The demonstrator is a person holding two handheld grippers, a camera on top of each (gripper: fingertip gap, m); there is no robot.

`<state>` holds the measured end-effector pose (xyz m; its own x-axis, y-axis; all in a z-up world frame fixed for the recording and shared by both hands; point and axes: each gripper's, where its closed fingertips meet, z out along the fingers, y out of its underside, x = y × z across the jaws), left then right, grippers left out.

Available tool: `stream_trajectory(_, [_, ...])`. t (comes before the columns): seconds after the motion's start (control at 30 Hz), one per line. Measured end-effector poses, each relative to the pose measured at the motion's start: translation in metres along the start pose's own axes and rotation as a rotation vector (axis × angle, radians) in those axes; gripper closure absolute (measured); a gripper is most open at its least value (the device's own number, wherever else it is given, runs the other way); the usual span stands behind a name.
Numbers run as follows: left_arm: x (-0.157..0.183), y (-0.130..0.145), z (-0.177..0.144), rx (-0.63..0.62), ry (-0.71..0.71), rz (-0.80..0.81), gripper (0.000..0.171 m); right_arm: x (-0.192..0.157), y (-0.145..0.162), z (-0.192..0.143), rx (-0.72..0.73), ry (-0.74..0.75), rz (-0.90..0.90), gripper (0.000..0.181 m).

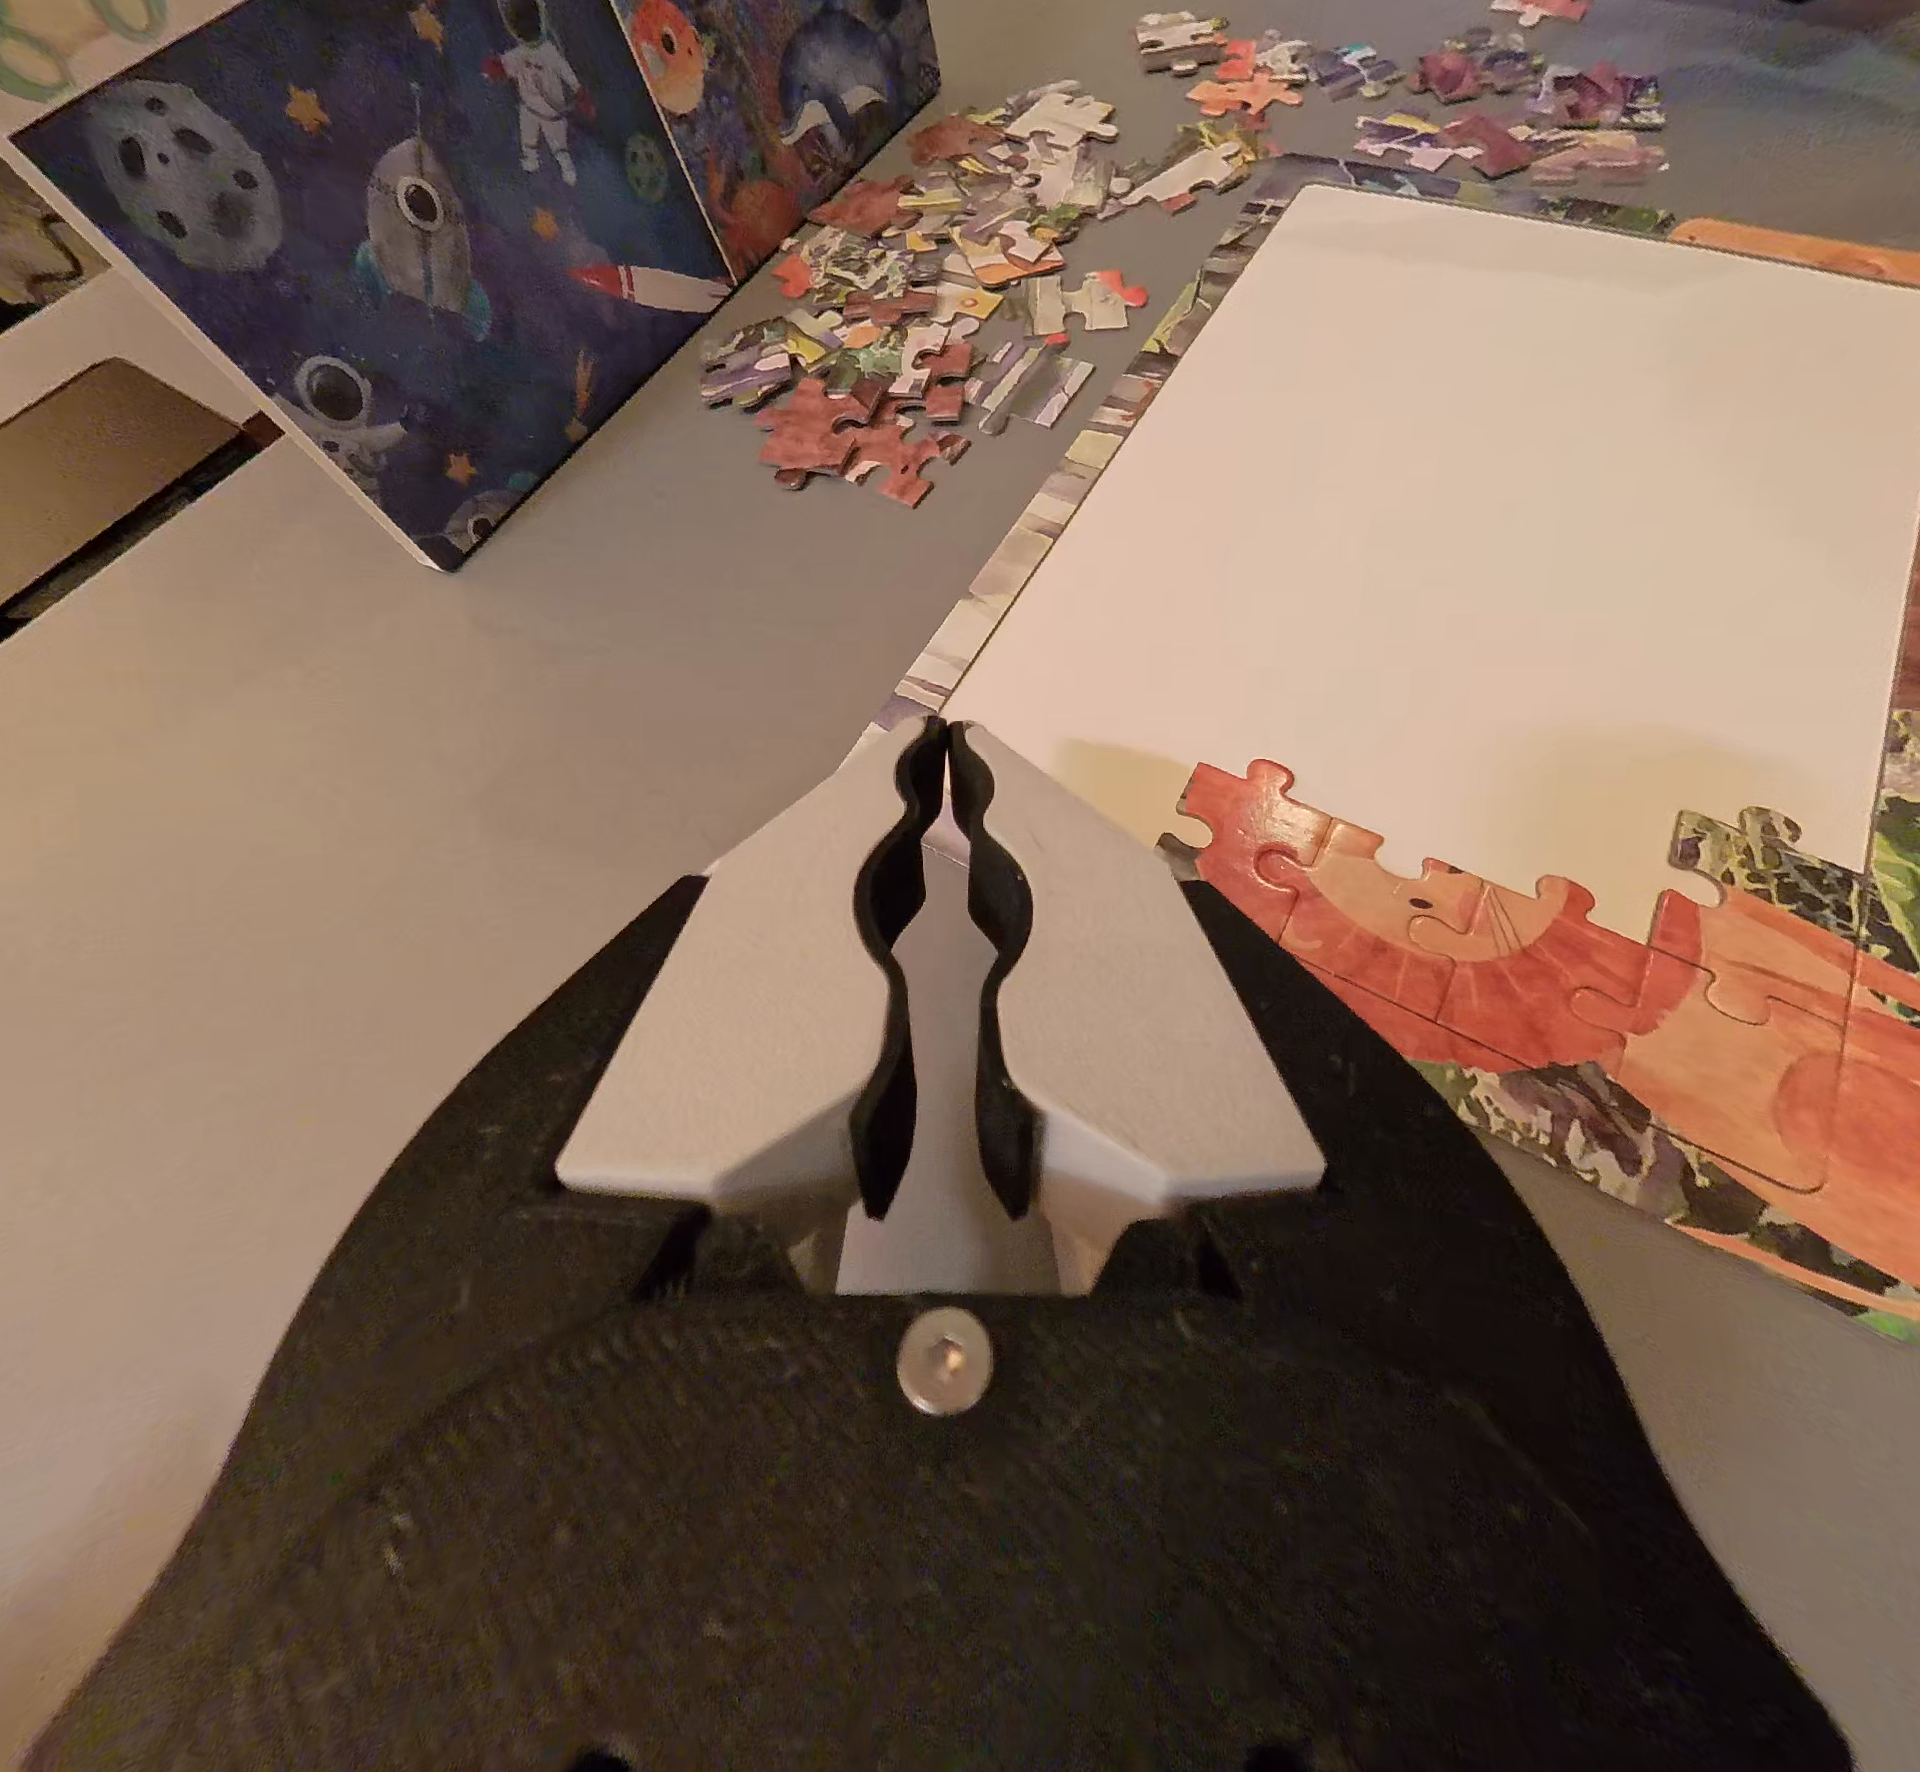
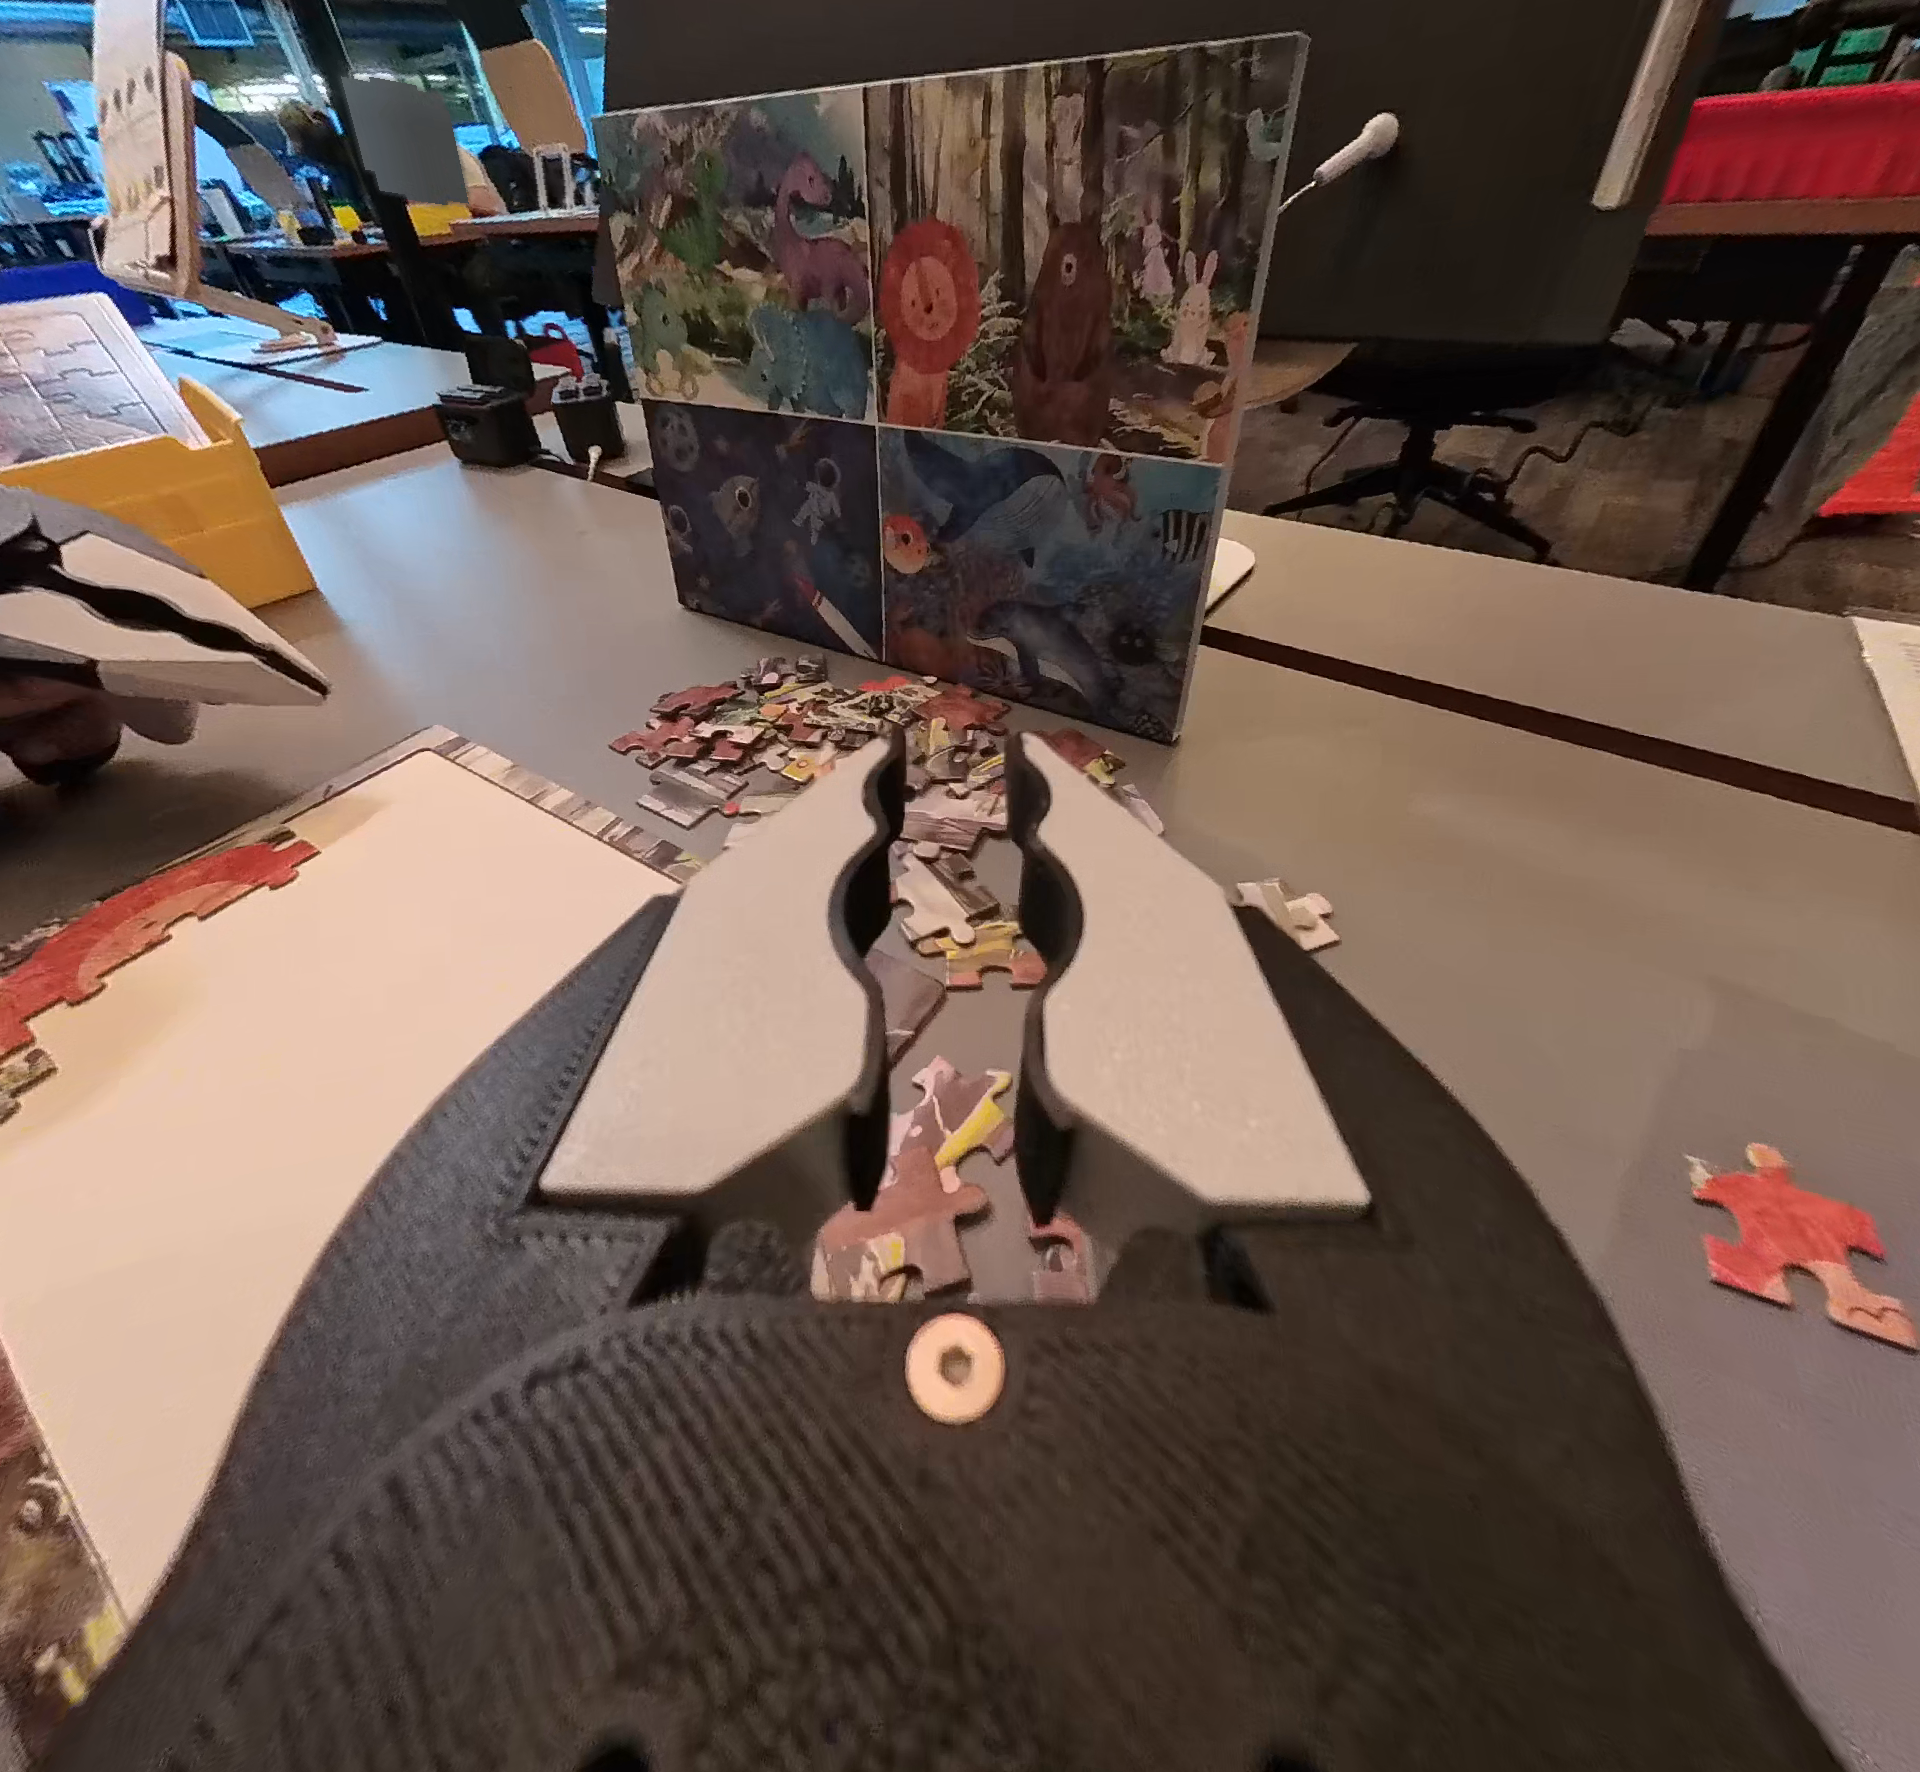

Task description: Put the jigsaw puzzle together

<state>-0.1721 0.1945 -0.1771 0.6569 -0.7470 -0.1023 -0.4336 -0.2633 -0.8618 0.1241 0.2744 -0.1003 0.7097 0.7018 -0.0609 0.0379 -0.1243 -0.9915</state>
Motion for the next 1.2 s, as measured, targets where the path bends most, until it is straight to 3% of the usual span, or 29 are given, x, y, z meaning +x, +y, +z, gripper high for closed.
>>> stream_trajectory(1.2, [-0.002, 0.003, 0.002, -0.021, -0.007, -0.013, 0.171, 0.018, -0.025, -0.023, 0.073, 0.114, -0.072, 0.169])
